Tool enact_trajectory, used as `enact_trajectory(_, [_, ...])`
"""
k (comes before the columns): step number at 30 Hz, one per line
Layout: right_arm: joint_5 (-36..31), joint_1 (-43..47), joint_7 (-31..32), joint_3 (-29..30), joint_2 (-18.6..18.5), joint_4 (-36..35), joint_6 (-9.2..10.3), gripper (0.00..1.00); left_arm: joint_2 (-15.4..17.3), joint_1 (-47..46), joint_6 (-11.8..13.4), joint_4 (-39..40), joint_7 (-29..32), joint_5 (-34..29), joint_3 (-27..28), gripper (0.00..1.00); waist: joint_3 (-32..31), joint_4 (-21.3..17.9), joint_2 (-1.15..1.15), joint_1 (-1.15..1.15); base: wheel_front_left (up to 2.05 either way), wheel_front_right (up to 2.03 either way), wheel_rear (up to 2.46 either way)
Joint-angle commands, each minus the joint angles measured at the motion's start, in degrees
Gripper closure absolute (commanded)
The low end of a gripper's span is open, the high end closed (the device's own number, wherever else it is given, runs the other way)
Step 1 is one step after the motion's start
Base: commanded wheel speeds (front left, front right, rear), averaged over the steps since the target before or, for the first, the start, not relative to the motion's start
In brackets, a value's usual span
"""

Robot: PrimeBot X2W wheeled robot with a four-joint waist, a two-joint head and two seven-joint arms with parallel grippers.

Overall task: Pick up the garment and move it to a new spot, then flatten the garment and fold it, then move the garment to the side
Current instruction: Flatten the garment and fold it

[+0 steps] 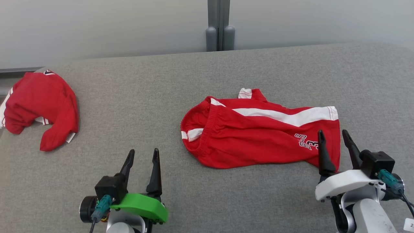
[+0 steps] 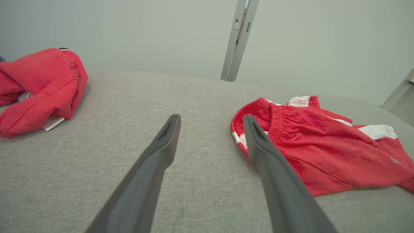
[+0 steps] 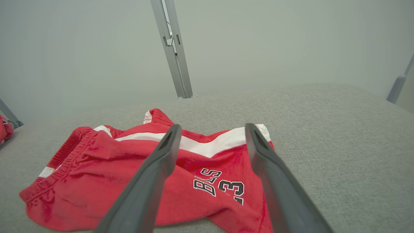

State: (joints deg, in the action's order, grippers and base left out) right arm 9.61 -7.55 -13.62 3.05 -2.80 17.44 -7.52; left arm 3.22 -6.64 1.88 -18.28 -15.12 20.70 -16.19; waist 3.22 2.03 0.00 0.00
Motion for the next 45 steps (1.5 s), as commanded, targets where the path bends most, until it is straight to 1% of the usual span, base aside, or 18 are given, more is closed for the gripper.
enact_trajectory(1, [-0.2, -0.7, 0.3, -0.3, -0.2, -0.6, 0.06, 0.00, 0.1, -1.7, -0.4, -0.1, 0.0, -0.7, -0.4, 0.00, 0.5, 0.0, 0.00, 0.00, 0.00, 0.00, 0.00])
enact_trajectory(4, [0.0, -1.3, 0.4, -0.8, -0.2, -1.1, 0.06, 0.00, 0.0, -3.7, -1.1, -0.6, 0.2, -1.2, -1.8, 0.00, 1.3, -0.1, 0.00, 0.00, 0.00, 0.00, 0.00])
enact_trajectory(6, [0.1, -1.6, 0.5, -1.1, -0.2, -1.5, 0.06, 0.00, 0.0, -6.3, -2.1, -1.2, 1.1, -2.1, -3.4, 0.00, 2.1, -0.3, 0.00, 0.00, 0.00, 0.00, 0.00])
enact_trajectory(10, [-0.4, -2.7, 0.9, -1.6, -0.2, -2.2, 0.06, 0.00, -0.1, -13.8, -4.9, -3.0, 5.7, -2.4, -7.1, 0.00, 4.1, -0.9, 0.00, 0.00, 0.00, 0.00, 0.00])
enact_trajectory(13, [-0.7, -3.5, 1.1, -1.9, -0.2, -2.4, 0.06, 0.00, -0.2, -20.3, -6.6, -5.7, 11.7, 0.2, -9.5, 0.00, 5.7, -1.8, 0.00, 0.00, 0.00, 0.00, 0.00])
enact_trajectory(15, [-0.6, -4.1, 1.1, -2.4, -0.2, -2.3, 0.06, 0.00, -0.3, -24.2, -6.8, -7.6, 15.4, 4.0, -11.3, 0.00, 6.8, -2.7, 0.00, 0.00, 0.00, 0.00, 0.00])
enact_trajectory(19, [0.2, -5.5, 0.6, -3.6, -0.2, -1.6, 0.06, 0.00, -0.2, -30.6, -4.7, -12.5, 22.0, 10.2, -15.4, 0.00, 8.9, -4.9, 0.00, 0.00, 0.00, 0.00, 0.00])
enact_trajectory(21, [0.5, -6.2, 0.4, -4.0, -0.2, -1.3, 0.07, 0.00, -0.2, -33.1, -3.7, -14.9, 23.7, 12.5, -17.3, 0.00, 10.0, -6.0, 0.00, 0.00, 0.00, 0.00, 0.00])
enact_trajectory(25, [0.7, -7.4, -0.1, -4.2, -0.2, -0.6, 0.06, 0.00, -0.2, -36.7, -1.8, -19.1, 25.4, 17.2, -19.7, 0.00, 11.8, -7.8, 0.00, 0.00, 0.00, 0.00, 0.00])
enact_trajectory(29, [0.8, -8.6, -0.7, -4.5, -0.2, 0.0, 0.06, 0.00, -0.2, -40.1, -0.3, -24.0, 25.4, 20.1, -20.5, 0.00, 13.3, -9.5, 0.00, 0.00, 0.00, 0.00, 0.00])
enact_trajectory(33, [0.9, -9.3, -1.1, -4.3, -0.1, 0.4, 0.06, 0.00, -0.2, -42.5, 0.3, -27.9, 24.4, 22.7, -20.4, 0.00, 14.1, -10.6, 0.00, 0.00, 0.00, 0.00, 0.00])
enact_trajectory(37, [0.8, -9.5, -1.3, -4.5, -0.2, 0.9, 0.06, 0.00, -0.2, -44.0, 1.7, -30.4, 25.0, 27.1, -20.4, 0.00, 14.4, -11.1, 0.00, 0.00, 0.00, 0.00, 0.00])
enact_trajectory(39, [1.0, -9.6, -1.4, -4.6, -0.2, 1.1, 0.06, 0.00, -0.2, -44.9, 2.4, -31.5, 24.6, 28.2, -20.8, 0.00, 14.5, -11.4, 0.00, 0.00, 0.00, 0.00, 0.00])
enact_trajectory(45, [0.7, -9.5, -1.6, -4.2, -0.2, 1.4, 0.06, 0.00, -0.2, -46.4, 2.8, -31.9, 23.9, 32.1, -22.8, 0.00, 14.3, -11.4, 0.00, 0.00, 0.00, 0.00, 0.00])
